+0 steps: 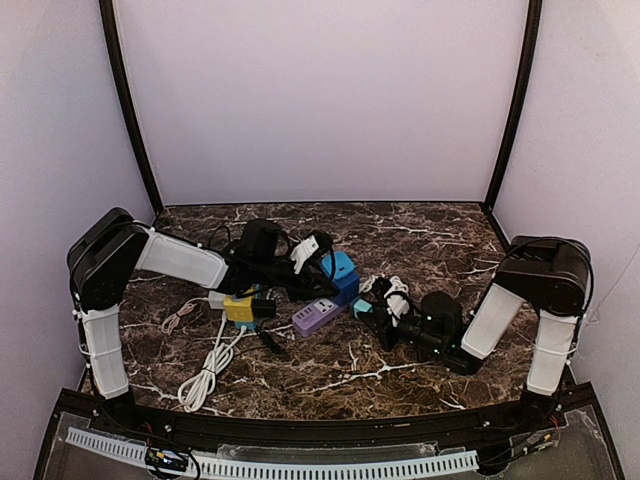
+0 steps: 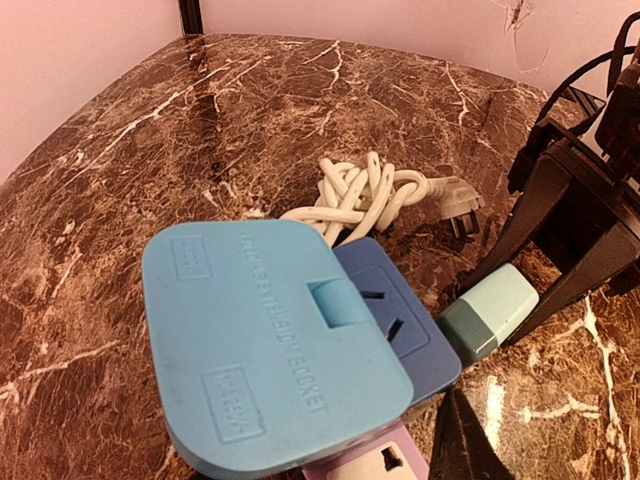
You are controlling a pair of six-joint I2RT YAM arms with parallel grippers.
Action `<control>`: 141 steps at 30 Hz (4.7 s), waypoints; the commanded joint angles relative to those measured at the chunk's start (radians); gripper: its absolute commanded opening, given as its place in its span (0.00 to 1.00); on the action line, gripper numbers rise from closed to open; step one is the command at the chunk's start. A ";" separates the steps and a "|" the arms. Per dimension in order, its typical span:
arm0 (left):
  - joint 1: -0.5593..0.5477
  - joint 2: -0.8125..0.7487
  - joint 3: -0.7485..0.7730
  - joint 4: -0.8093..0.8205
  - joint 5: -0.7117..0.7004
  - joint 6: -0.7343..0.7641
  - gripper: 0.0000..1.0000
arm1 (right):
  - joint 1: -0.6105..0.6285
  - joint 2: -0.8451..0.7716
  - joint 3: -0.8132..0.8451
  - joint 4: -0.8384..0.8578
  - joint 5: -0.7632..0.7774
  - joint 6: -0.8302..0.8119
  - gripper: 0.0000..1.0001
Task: Insert the plug
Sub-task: Insert the plug into the socket.
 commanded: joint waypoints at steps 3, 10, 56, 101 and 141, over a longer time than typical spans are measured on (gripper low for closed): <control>0.021 0.088 -0.084 0.004 0.007 0.010 0.39 | -0.014 -0.047 0.004 0.199 -0.006 0.022 0.00; 0.020 0.081 -0.112 0.031 0.029 -0.002 0.39 | -0.038 -0.040 0.023 0.187 -0.015 0.050 0.00; -0.020 0.110 -0.175 0.104 -0.161 -0.211 0.63 | -0.039 0.013 0.055 0.192 0.004 0.126 0.00; -0.024 -0.139 -0.190 0.067 -0.105 -0.235 0.84 | -0.021 -0.080 0.050 0.143 0.018 0.097 0.00; -0.047 0.020 -0.148 0.338 -0.185 -0.338 0.51 | 0.005 -0.051 0.049 0.100 0.040 0.117 0.00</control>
